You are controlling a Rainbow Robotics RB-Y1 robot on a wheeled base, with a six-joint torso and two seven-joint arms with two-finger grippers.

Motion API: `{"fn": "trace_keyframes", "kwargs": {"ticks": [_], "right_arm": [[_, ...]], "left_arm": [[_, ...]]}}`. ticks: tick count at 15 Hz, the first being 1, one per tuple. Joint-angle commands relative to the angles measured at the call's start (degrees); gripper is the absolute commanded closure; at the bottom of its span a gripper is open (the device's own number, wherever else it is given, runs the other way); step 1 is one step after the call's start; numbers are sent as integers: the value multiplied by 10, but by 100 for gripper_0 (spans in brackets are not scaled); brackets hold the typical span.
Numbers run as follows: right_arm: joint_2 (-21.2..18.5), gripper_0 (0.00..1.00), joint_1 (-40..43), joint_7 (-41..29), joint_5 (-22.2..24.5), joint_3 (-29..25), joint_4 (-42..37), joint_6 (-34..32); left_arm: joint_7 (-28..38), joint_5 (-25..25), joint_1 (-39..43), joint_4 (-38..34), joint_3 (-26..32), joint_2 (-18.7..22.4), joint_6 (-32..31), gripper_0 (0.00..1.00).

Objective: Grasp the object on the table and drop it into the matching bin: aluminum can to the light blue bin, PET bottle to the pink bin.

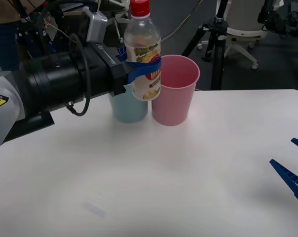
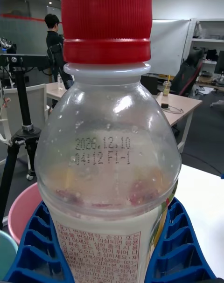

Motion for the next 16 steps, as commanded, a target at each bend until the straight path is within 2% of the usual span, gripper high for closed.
{"fn": "trace_keyframes", "kwargs": {"ticks": [1, 10, 13, 16], "right_arm": [[0, 0, 0, 0, 0, 0, 0, 0], [0, 0, 0, 0, 0, 0, 0, 0], [0, 0, 0, 0, 0, 0, 0, 0], [0, 0, 0, 0, 0, 0, 0, 0]], "left_arm": [[-2, -5, -63, 69, -15, -26, 0, 100], [-32, -83, -201, 299, -18, -151, 28, 100], [-43, -102, -231, 364, -18, -179, 41, 100], [-53, -119, -238, 395, -18, -199, 51, 100]]}}
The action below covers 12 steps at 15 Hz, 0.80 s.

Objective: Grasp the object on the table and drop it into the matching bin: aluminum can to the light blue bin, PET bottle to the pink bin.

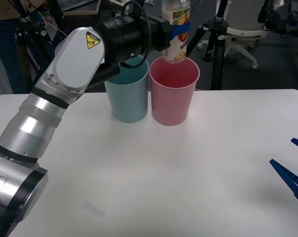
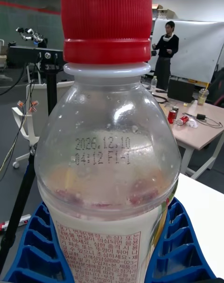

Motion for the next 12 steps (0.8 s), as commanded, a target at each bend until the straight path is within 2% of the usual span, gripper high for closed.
{"fn": "trace_keyframes", "kwargs": {"ticks": [1, 6, 12], "right_arm": [[0, 0, 0, 0, 0, 0, 0, 0], [0, 0, 0, 0, 0, 0, 0, 0], [0, 0, 0, 0, 0, 0, 0, 0]], "left_arm": [[-7, -25, -3, 20, 0, -18, 6, 100], [-9, -55, -3, 43, 0, -52, 11, 100], [-2, -55, -3, 52, -16, -62, 32, 100]]}}
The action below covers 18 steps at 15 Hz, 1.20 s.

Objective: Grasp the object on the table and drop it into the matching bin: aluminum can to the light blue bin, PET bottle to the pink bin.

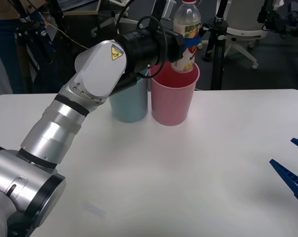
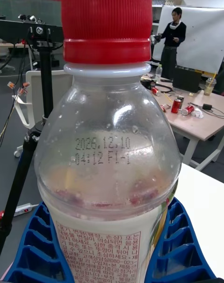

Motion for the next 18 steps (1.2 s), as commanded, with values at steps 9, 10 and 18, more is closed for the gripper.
{"fn": "trace_keyframes", "kwargs": {"ticks": [9, 10, 18], "right_arm": [[0, 0, 0, 0, 0, 0, 0, 0], [0, 0, 0, 0, 0, 0, 0, 0], [0, 0, 0, 0, 0, 0, 0, 0]], "left_arm": [[-15, 32, 0, 0, -11, 0, 42, 0], [-15, 34, 0, 0, -11, 0, 43, 0], [-17, 47, 0, 0, -11, 0, 43, 0]]}}
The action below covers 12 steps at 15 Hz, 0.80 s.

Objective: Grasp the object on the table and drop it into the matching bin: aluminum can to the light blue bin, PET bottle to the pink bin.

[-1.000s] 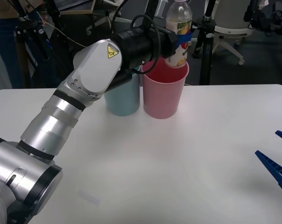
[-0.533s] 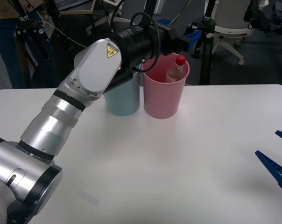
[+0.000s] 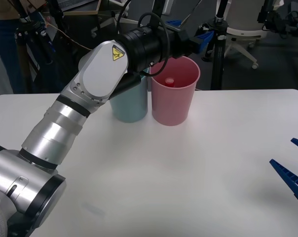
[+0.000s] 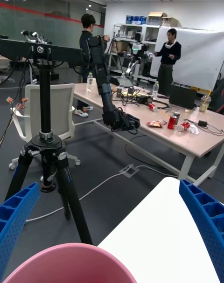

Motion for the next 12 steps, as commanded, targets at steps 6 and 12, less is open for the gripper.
{"fn": "trace_keyframes", "kwargs": {"ticks": [6, 12], "right_arm": [[0, 0, 0, 0, 0, 0, 0, 0], [0, 0, 0, 0, 0, 0, 0, 0]], "left_arm": [[-30, 41, 0, -6, 0, 21, -13, 0], [-92, 173, 0, -28, -1, 104, -56, 0]]}}
